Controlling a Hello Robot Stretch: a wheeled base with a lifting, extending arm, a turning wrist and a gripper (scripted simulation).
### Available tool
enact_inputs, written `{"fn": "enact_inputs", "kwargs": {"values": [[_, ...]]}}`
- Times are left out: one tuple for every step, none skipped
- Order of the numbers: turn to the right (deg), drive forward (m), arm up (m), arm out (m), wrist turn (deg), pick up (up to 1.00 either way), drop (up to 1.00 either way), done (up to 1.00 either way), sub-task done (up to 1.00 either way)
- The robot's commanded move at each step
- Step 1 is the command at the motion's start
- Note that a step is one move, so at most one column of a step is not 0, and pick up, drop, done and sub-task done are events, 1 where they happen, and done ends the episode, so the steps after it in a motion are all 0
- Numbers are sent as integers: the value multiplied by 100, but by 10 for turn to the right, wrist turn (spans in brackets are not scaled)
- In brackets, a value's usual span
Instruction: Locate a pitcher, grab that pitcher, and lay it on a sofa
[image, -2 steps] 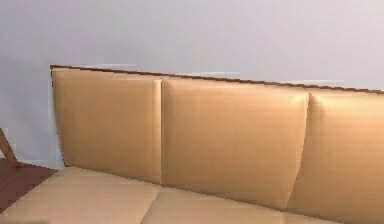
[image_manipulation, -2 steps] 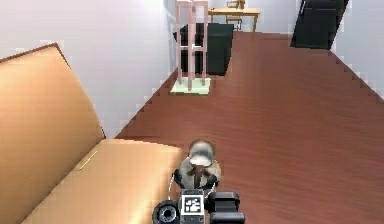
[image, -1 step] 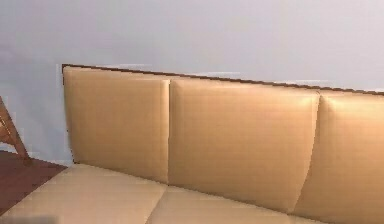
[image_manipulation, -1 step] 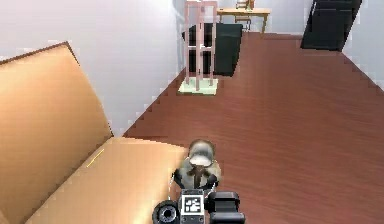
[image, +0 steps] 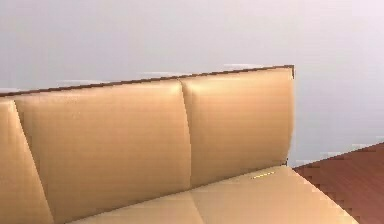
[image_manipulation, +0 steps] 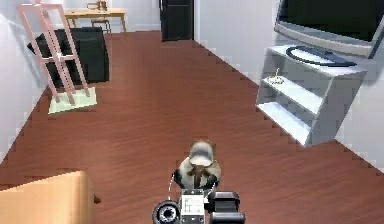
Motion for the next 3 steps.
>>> {"fn": "enact_inputs", "kwargs": {"values": [[450, 0, 0, 0, 0, 0, 0, 0, 0], [0, 15, 0, 0, 0, 0, 0, 0, 0], [-450, 0, 0, 0, 0, 0, 0, 0, 0]]}}
